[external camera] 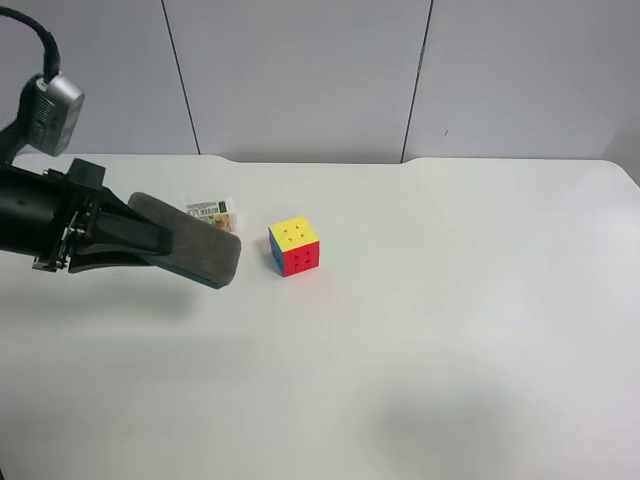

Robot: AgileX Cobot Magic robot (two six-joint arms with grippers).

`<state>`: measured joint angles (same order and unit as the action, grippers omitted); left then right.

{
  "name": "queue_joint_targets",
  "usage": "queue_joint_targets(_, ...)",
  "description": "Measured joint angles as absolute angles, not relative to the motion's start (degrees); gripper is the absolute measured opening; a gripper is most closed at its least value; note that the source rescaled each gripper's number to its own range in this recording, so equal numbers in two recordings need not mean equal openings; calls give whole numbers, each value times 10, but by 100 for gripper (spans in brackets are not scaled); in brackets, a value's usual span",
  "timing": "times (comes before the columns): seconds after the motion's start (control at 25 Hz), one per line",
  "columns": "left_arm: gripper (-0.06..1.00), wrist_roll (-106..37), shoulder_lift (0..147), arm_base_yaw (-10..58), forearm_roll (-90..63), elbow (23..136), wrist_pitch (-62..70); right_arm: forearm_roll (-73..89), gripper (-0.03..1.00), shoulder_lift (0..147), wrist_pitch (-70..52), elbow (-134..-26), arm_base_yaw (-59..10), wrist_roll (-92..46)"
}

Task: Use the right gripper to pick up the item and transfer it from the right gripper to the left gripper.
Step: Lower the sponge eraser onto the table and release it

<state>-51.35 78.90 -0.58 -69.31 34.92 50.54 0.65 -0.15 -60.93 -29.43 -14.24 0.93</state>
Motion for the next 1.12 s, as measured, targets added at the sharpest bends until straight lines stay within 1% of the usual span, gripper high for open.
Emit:
queue_joint_targets(0.32, 0, -565, 897, -6, -691, 350, 468, 6, 99, -1, -609, -294, -142, 9)
queue_joint_targets(0.6, 0, -573, 961, -6, -687, 389, 440, 6, 99, -1, -609, -294, -142, 9)
queue_joint_targets(1.12, 0, -590, 989, -6, -657, 405, 373, 6, 99, -1, -609, -294, -142, 10)
